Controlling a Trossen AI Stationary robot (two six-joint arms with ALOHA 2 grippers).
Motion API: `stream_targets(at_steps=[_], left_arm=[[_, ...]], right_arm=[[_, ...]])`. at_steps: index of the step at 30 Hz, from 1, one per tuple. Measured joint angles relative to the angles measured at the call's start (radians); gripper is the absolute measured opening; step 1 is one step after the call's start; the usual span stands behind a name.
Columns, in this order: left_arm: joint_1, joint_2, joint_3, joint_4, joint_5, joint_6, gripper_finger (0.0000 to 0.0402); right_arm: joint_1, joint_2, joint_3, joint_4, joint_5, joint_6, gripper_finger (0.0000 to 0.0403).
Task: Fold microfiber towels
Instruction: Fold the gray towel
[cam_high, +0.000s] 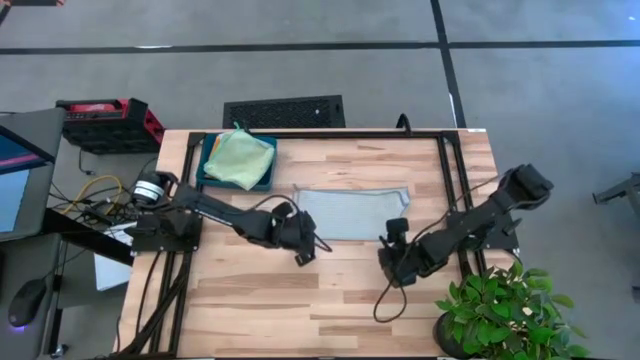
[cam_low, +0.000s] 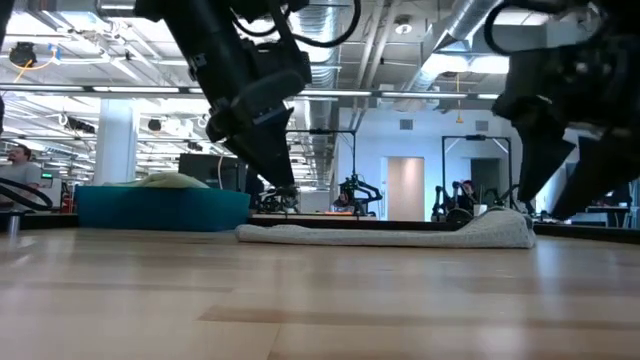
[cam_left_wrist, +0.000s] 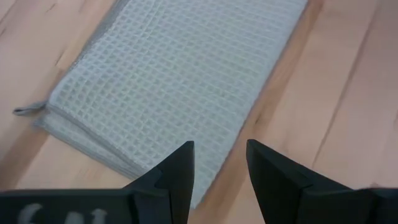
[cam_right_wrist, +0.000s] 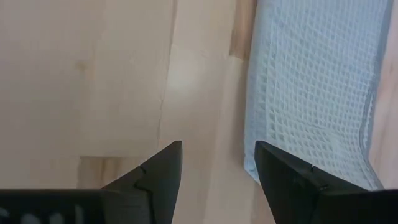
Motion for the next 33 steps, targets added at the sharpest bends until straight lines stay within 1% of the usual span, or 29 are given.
stream_targets(at_steps=[5,14,19,23,26,28,30,33], left_arm=[[-0.046,0.000,0.000,0.002,-0.042,-0.016,0.0139],[-0.077,0.000,0.000,0.006,-0.042,-0.049,0.0139],[-0.076,0.000,0.000,0.006,-0.042,-0.056,0.0139],[-0.076,0.000,0.000,0.006,-0.042,-0.056,0.0139],[-0.076,0.000,0.000,0.006,-0.042,-0.056,0.0139],[-0.076,0.000,0.000,0.006,-0.042,-0.056,0.0139],[-0.076,0.000,0.000,0.006,-0.042,-0.056,0.0139],[-0.076,0.000,0.000,0.007,-0.041,-0.056,0.0139]], right_arm=[[-0.021,0.072,-0.003,0.010,0.030,-0.004,0.0225],[-0.078,0.168,0.001,-0.003,0.079,0.002,0.0225],[-0.081,0.178,-0.004,-0.062,0.137,0.087,0.0225],[-0.095,0.178,-0.004,-0.125,0.159,0.209,0.0221],[-0.123,0.190,-0.004,-0.142,0.153,0.277,0.0208],[-0.142,0.194,-0.005,-0.140,0.132,0.283,0.0191],[-0.160,0.194,-0.005,-0.123,0.108,0.278,0.0168],[-0.184,0.192,-0.004,-0.105,0.084,0.259,0.0122]])
